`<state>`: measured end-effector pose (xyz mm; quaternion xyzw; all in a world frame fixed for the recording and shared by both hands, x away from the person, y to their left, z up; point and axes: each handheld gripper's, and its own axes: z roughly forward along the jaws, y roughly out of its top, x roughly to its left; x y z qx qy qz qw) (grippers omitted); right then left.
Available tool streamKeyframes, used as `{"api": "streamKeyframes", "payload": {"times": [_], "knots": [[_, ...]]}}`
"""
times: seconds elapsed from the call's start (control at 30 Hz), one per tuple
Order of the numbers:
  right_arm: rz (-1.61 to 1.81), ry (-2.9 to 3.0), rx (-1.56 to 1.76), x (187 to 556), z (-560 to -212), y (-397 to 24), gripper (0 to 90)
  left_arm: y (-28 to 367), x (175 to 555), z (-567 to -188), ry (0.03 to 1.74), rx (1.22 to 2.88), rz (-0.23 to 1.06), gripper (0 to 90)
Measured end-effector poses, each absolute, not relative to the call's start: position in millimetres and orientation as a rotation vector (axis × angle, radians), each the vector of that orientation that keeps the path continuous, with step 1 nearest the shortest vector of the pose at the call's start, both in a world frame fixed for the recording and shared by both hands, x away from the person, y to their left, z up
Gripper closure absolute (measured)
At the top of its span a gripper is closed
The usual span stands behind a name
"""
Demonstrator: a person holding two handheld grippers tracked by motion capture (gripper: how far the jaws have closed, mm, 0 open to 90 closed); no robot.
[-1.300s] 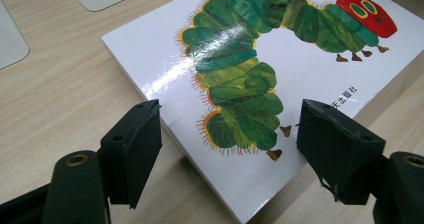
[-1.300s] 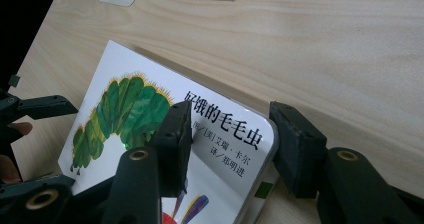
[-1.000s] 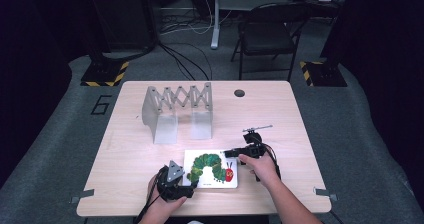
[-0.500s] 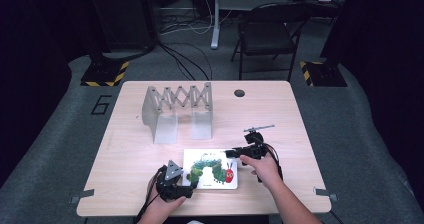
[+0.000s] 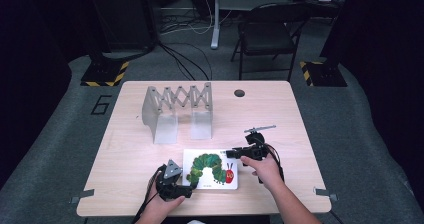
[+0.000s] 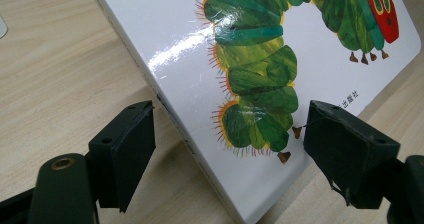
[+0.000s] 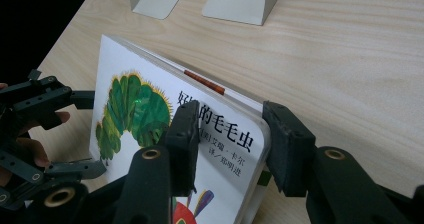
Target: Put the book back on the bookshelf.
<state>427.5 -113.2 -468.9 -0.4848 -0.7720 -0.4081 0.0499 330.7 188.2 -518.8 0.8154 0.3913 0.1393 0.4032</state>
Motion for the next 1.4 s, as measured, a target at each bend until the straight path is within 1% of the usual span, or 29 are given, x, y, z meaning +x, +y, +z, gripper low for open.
{"api": "streamKeyframes", "payload": {"times": [0.27,0.9,1.2,1.4], "knots": [[-1.255,-2.355,-1.472,424.8,-466.8,-113.6,59.7,188.3,331.0,-518.5,0.971,2.07,0.355,20.4],[-1.267,-2.358,-1.476,419.9,-463.7,-113.6,59.6,186.6,334.6,-518.9,0.945,2.08,0.286,22.0],[-1.269,-2.36,-1.481,420.4,-465.2,-113.1,59.5,188.1,335.9,-517.9,0.95,2.083,0.275,22.6],[-1.273,-2.374,-1.477,421.4,-465.9,-111.7,58.5,188.9,337.7,-517.0,0.97,2.081,0.236,23.1]]}}
